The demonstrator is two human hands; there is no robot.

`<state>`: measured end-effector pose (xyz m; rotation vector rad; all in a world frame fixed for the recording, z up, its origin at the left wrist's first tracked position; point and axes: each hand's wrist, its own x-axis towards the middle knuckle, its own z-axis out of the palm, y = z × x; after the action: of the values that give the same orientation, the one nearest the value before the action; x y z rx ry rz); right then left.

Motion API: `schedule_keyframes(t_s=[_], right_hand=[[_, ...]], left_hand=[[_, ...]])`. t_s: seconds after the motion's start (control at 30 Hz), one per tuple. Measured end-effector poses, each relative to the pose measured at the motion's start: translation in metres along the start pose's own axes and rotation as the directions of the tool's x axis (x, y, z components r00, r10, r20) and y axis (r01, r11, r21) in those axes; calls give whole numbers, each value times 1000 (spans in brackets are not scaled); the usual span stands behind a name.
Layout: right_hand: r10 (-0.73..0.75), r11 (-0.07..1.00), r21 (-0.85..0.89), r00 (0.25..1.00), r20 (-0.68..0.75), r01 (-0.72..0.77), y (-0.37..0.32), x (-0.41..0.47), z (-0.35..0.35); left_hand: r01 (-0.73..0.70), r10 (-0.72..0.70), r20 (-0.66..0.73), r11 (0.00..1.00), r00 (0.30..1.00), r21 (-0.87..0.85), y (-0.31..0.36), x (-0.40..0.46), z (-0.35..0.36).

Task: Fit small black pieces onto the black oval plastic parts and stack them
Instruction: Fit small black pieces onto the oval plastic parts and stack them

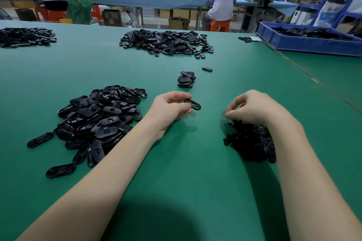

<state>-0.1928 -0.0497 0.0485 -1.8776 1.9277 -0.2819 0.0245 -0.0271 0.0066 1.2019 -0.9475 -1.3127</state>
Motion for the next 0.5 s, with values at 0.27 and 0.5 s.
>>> schedule_keyframes(t_s=[0.27,0.5], right_hand=[[116,981,-152,992,-49,-122,-5,-6,5],[-24,993,119,1000,16,22,-2,-1,7]], left_hand=[[-32,30,24,998,999,58,-6,0,3],[-54,53,24,997,998,53,-6,1,1]])
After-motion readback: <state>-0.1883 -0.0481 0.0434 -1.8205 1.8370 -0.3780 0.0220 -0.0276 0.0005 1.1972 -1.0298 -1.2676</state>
